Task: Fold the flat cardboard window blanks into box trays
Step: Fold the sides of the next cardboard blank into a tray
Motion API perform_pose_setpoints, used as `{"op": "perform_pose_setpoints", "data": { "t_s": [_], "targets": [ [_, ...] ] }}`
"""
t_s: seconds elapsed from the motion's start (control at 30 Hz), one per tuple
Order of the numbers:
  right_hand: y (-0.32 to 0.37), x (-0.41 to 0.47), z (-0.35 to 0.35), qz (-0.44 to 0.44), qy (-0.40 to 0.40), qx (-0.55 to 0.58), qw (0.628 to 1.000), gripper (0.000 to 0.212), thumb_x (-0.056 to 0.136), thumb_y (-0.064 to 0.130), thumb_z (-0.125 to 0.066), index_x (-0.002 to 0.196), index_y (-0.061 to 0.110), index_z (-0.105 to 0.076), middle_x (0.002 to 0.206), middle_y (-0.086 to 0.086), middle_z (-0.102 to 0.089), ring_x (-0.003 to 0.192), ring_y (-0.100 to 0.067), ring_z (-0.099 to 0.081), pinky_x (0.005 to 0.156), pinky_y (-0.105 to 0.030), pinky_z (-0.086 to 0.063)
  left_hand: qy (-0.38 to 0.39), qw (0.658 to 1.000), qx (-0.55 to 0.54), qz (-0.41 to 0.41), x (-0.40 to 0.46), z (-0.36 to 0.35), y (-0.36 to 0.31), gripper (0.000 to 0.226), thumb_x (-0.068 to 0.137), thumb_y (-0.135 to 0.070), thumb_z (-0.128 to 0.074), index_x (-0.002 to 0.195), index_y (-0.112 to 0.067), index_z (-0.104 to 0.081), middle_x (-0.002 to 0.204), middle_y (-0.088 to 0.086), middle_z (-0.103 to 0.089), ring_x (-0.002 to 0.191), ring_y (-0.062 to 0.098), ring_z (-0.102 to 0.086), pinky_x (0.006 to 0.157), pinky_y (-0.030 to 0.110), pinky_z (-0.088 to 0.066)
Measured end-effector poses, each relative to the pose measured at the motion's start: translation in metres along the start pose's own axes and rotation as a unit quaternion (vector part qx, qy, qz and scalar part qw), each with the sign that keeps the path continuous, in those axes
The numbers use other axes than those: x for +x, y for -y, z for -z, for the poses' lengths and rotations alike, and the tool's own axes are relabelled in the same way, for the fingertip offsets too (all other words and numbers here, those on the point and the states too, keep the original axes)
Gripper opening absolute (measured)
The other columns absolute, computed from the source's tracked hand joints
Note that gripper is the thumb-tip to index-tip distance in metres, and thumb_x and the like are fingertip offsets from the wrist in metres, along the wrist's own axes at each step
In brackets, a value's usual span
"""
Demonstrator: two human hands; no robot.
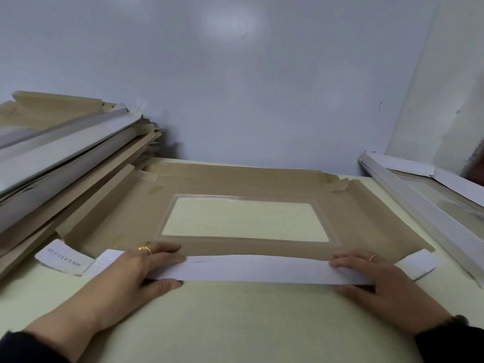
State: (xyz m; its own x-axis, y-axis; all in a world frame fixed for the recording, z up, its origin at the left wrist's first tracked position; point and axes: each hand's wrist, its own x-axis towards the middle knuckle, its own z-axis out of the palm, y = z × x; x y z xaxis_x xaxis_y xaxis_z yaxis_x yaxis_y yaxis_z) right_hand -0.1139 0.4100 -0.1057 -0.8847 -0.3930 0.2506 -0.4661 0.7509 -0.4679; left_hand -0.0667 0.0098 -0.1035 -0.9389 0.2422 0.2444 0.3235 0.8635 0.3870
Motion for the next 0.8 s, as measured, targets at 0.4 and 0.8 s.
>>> {"op": "perform_pose_setpoints", "data": {
  "t_s": [0.4, 0.8],
  "targets": [
    [-0.018, -0.007, 0.023, -0.066, -0.101, -0.117, 0.986, 0.041, 0.084, 0.044, -0.057, 0.048, 0.029, -0.043, 0.051, 0.006, -0.044, 0.058, -0.01, -0.048, 0.055, -0.027, -0.031, -0.08, 0.993, 0.044, 0.079, -0.007, 0.02, 0.029, 0.036, 0.071, -0.058, -0.046, 0.051, -0.029, -0.053, 0.061, -0.006, -0.05, 0.057, 0.011, -0.054, 0.056, 0.037, -0.043],
    [-0.027, -0.004, 0.024, -0.199, -0.185, -0.205, 0.94, 0.044, 0.077, 0.057, -0.056, 0.047, 0.028, -0.041, 0.044, 0.008, -0.042, 0.053, -0.015, -0.042, 0.063, -0.033, -0.022, -0.134, 0.949, 0.164, 0.233, -0.003, 0.026, 0.065, 0.053, 0.065, -0.07, -0.041, 0.048, -0.02, -0.046, 0.048, -0.005, -0.047, 0.055, 0.016, -0.045, 0.063, 0.033, -0.025]
  ]
}}
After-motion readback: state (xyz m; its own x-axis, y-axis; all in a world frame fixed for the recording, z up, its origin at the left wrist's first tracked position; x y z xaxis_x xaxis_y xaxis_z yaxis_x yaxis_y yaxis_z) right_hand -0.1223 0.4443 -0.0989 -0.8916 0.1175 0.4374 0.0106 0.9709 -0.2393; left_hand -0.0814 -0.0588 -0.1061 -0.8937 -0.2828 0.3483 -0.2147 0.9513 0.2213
